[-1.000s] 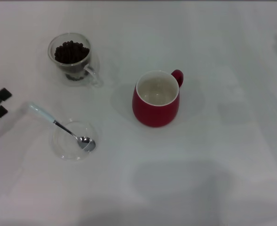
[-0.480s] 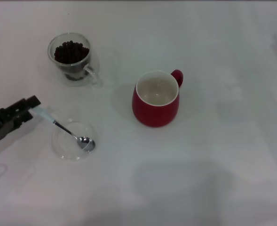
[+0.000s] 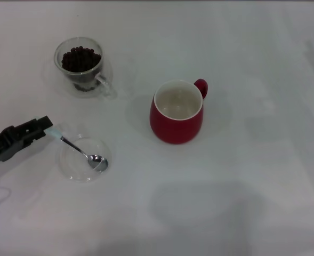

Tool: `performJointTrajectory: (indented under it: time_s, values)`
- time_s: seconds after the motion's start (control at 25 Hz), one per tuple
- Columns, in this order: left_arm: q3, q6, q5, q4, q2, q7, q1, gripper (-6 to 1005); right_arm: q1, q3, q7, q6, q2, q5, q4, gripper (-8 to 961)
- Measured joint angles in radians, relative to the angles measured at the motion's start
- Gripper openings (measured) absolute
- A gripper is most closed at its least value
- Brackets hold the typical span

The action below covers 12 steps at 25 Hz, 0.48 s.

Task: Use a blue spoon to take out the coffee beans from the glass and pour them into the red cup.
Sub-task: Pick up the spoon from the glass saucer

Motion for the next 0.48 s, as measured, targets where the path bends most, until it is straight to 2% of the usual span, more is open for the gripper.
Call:
performJointTrajectory:
  time_s: [0.04, 0.48]
  values:
    - [0.0, -0.001, 0.002, 0.0, 0.0, 0.0, 0.0, 559, 0.0, 0.0, 0.001, 0.0, 0.0, 0.0, 0.0, 876]
    - [0.0, -0.016, 0.005, 0.0, -0.004, 0.007, -0.016, 479, -0.007, -0.034, 0.005, 0.0, 0.001, -0.002, 0.0, 876]
